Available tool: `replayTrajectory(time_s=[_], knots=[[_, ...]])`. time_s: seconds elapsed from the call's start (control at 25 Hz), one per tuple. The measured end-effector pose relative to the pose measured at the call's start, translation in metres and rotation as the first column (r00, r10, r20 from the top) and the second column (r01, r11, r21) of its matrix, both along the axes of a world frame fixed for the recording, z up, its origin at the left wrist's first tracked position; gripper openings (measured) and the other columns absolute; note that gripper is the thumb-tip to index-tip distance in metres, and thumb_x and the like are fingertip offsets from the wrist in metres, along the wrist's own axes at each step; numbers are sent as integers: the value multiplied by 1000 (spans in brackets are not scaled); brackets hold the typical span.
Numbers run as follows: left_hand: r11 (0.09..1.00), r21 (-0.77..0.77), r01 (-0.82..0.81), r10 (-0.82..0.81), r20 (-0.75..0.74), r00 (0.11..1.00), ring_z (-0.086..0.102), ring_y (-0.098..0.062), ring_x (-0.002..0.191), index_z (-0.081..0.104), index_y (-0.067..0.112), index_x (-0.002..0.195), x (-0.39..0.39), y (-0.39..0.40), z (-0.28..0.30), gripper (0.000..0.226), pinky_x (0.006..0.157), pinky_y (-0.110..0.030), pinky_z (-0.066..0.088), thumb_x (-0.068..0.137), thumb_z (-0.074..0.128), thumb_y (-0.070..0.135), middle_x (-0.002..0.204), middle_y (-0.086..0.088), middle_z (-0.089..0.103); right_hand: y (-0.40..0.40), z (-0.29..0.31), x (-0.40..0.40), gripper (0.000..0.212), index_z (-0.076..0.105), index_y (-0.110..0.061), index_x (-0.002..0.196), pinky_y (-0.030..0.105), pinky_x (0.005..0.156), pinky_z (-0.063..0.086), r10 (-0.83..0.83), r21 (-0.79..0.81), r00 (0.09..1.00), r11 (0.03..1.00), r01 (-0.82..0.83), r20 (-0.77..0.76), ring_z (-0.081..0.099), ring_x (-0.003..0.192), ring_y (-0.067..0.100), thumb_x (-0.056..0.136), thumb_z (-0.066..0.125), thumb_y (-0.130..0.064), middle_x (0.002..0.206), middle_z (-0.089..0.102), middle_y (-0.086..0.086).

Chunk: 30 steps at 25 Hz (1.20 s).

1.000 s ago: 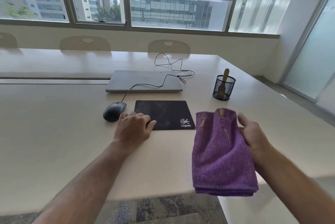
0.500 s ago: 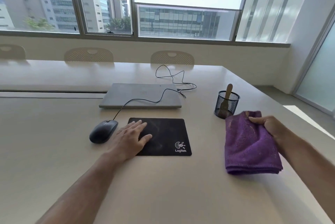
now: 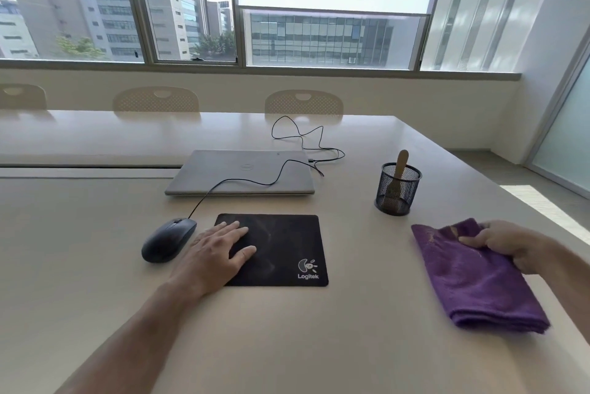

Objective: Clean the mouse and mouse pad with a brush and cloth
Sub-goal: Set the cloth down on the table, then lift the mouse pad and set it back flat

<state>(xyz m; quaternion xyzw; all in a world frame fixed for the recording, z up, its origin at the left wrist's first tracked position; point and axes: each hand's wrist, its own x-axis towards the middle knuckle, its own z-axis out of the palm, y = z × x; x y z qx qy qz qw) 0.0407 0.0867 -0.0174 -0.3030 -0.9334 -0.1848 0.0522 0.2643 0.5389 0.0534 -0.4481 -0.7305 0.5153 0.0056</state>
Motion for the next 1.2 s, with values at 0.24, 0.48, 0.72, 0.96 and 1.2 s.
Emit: replayTrajectory(time_s=[0.24,0.48,0.72,0.96,1.2], knots=[[1000,19,-10,10,22,1000,19,-8,148,42,34,148,3,1,3,60,121,-30,13,94,46,62,158,12,33,23,-1,-10,35,68,4,100,44,87,54,-66,500,949,860,-104,309,65,97,39,74,76,-19,108,69,26],[994,90,-61,55,64,996,30,-14,144,51,32,141,4,2,8,62,118,-32,22,87,59,61,153,8,42,-94,18,-48,32,67,-13,106,42,92,48,35,856,993,504,-115,112,60,106,37,83,70,-35,114,65,18],[924,-107,-368,378,89,922,50,-35,122,47,17,126,7,11,31,82,94,-44,44,69,68,73,129,-11,54,-221,-5,-108,60,47,-17,60,30,60,57,314,530,924,756,-383,218,69,65,26,69,67,-73,70,63,5],[916,-157,-369,397,232,888,58,-29,115,51,12,120,-5,10,44,90,83,-36,48,60,75,74,121,-8,59,-238,-13,-124,48,56,-18,88,29,71,44,295,544,928,752,-372,227,61,92,27,67,77,-57,97,67,6],[931,116,-346,293,326,899,59,-27,106,57,16,107,-9,8,43,38,82,-31,47,74,74,22,104,-5,65,-234,-23,-128,21,63,-23,82,30,82,53,294,511,955,828,-229,-49,64,95,23,69,78,-17,86,63,-3]])
